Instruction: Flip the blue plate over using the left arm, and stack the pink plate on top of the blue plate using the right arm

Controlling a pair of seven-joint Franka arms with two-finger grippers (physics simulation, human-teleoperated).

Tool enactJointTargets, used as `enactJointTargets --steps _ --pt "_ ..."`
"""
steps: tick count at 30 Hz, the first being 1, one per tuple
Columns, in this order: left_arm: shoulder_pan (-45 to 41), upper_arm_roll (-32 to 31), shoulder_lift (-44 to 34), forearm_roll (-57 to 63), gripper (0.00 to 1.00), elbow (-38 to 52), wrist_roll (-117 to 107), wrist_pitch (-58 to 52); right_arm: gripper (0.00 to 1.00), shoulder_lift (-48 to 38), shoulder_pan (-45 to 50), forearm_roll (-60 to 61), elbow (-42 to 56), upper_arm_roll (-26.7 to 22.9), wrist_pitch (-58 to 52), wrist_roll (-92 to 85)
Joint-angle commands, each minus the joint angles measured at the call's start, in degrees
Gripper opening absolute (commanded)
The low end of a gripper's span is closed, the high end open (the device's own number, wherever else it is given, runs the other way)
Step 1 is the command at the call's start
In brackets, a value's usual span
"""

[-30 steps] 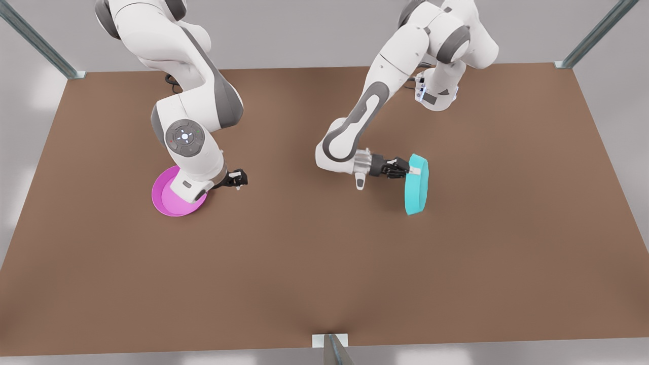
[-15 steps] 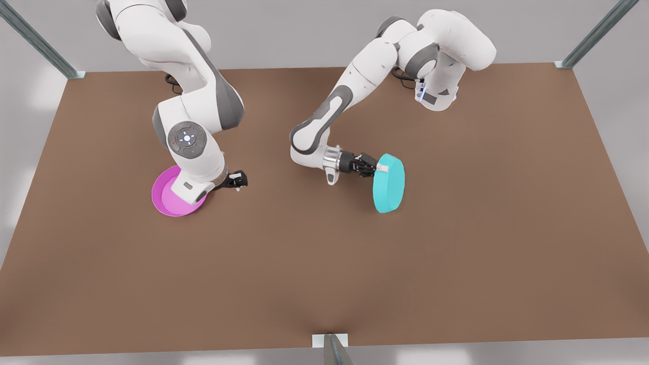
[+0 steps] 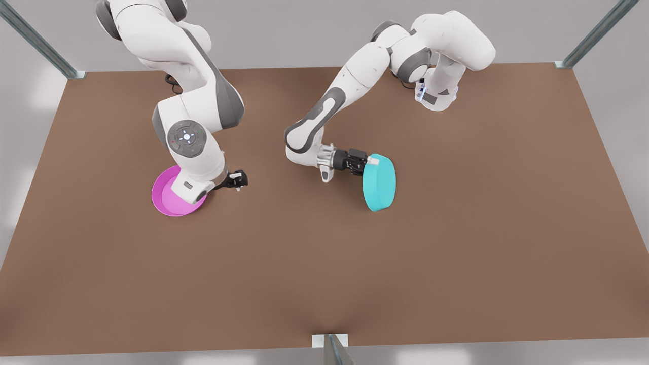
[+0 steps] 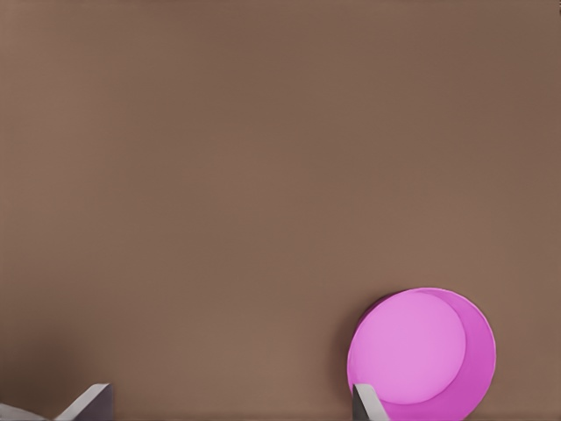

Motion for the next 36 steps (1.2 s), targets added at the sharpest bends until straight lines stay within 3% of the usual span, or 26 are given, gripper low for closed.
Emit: enactJointTargets --steps 1,5,12,15,19,21,23,24,26,27,28,29,30,31,32,34,36 --pt "-0.1 -0.1 0.0 -2.3 1.00 0.1 0.0 0.0 1.00 0.0 0.0 0.0 0.0 0.1 0.0 0.0" --pt "-1.3 -0.1 1.2 -9.7 1.00 5.1 -0.1 0.2 1.00 0.0 0.0 0.0 0.0 0.1 0.0 0.0" --pt "-0.5 0.4 2.0 -38.5 1.00 15.8 -6.7 1.5 1.00 -0.2 -0.1 0.0 0.1 0.0 -0.2 0.0" --pt "2.5 0.4 1.1 -60.0 1.00 18.2 -19.9 12.6 1.00 -0.2 -0.2 0.1 1.1 0.0 -0.2 0.0" --pt "3.8 0.2 -3.2 -73.9 1.00 18.3 -27.6 21.7 1.00 0.3 -0.4 0.1 0.5 0.1 -0.3 -0.6" --pt "6.3 0.2 -5.6 -83.1 1.00 21.0 -31.0 23.6 1.00 2.4 -0.6 0.0 1.2 0.1 -0.1 -1.0" --pt "16.1 0.1 -12.6 -98.2 1.00 22.3 -32.5 23.6 1.00 2.4 -2.6 -0.4 1.1 0.0 -2.5 -9.2" --pt "25.5 0.1 -16.4 -103.1 1.00 22.4 -32.1 19.6 1.00 3.4 -3.3 0.2 0.8 0.2 -3.7 -10.9" --pt "48.5 0.2 -21.3 -104.3 1.00 22.5 -27.6 15.0 1.00 4.1 -5.3 1.8 0.4 0.0 -6.7 -16.9" --pt "63.3 0.4 -21.4 -102.4 1.00 23.8 -17.1 15.3 1.00 4.1 -9.8 0.1 0.5 0.1 -6.4 -17.8" --pt "71.6 0.4 -21.5 -93.5 1.00 24.0 3.5 16.0 1.00 4.1 -13.6 0.4 0.4 0.2 -6.4 -17.9" --pt "72.3 0.4 -21.7 -76.6 1.00 24.0 30.5 16.0 1.00 4.6 -16.9 0.7 0.5 0.2 -5.9 -19.0" --pt "72.4 0.2 -26.3 -67.6 1.00 22.8 48.3 16.0 1.00 4.8 -19.5 0.8 0.5 0.2 -5.7 -19.0" --pt "72.4 0.4 -33.0 -66.2 1.00 17.3 53.1 16.0 1.00 4.9 -21.5 1.8 0.5 0.2 -5.7 -19.0" --pt "72.1 0.2 -46.4 -65.1 1.00 5.5 53.1 16.5 1.00 5.5 -24.4 1.9 0.3 0.2 -5.7 -19.1" --pt "68.9 0.1 -55.2 -62.1 1.00 -1.0 53.3 16.7 1.00 5.7 -27.2 2.0 -2.2 0.3 -6.0 -19.3" --pt "67.8 -1.1 -56.5 -59.6 1.00 -8.7 53.0 23.8 1.00 5.0 -27.3 2.2 -7.6 0.5 -5.8 -19.2"
